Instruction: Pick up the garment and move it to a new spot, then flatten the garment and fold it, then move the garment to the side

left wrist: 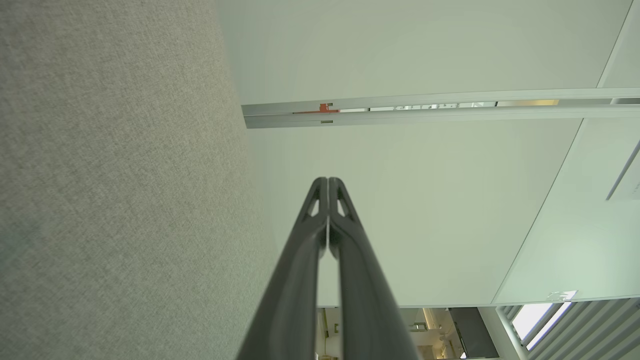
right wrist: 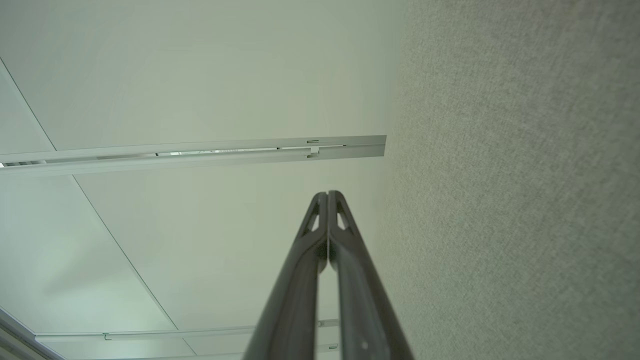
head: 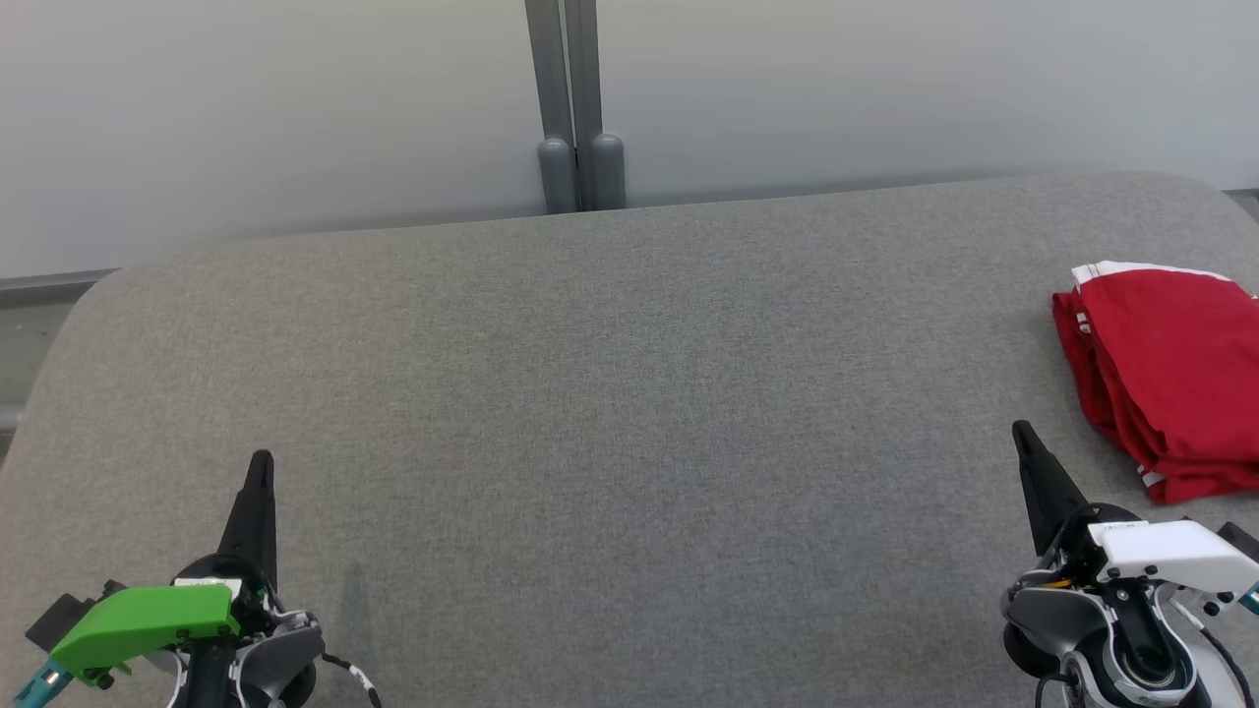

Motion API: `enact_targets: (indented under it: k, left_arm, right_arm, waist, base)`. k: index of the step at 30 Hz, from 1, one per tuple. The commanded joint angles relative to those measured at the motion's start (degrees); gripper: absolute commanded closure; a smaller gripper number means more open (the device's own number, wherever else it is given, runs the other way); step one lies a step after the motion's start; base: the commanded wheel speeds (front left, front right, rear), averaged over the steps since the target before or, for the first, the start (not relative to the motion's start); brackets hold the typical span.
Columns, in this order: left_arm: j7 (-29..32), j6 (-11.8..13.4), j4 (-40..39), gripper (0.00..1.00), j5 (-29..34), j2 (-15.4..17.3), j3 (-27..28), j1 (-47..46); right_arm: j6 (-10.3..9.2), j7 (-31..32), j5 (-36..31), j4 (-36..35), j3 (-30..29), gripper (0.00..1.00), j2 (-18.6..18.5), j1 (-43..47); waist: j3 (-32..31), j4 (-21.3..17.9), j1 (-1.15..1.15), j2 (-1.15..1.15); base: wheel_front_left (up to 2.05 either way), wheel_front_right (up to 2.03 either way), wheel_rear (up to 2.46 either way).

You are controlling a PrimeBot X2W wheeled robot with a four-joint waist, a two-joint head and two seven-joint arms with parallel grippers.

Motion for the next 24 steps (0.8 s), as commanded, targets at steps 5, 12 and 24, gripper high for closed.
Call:
enact_targets:
  k: [5, 12, 24]
  left_arm:
    - [0.17, -0.30, 0.11, 1.00, 0.29, 0.07, 0.31, -1.00]
    - [0.26, -0.30, 0.11, 1.00, 0.37, 0.01, 0.39, -1.00]
    - [0.36, -0.30, 0.11, 1.00, 0.42, -0.05, 0.49, -1.02]
  right_arm:
    - [0.02, 0.17, 0.40, 0.05, 0.06, 1.00, -0.24, -0.29]
    - [0.02, 0.17, 0.40, 0.05, 0.06, 1.00, -0.24, -0.29]
    - [0.02, 0.17, 0.40, 0.05, 0.07, 1.00, -0.24, -0.29]
  waist:
    - [0.00, 0.00, 0.00, 0.00]
    - [0.00, 0.00, 0.00, 0.00]
    - [0.00, 0.00, 0.00, 0.00]
  base:
    - [0.00, 0.00, 0.00]
    - [0.00, 0.00, 0.00]
    - [0.00, 0.00, 0.00]
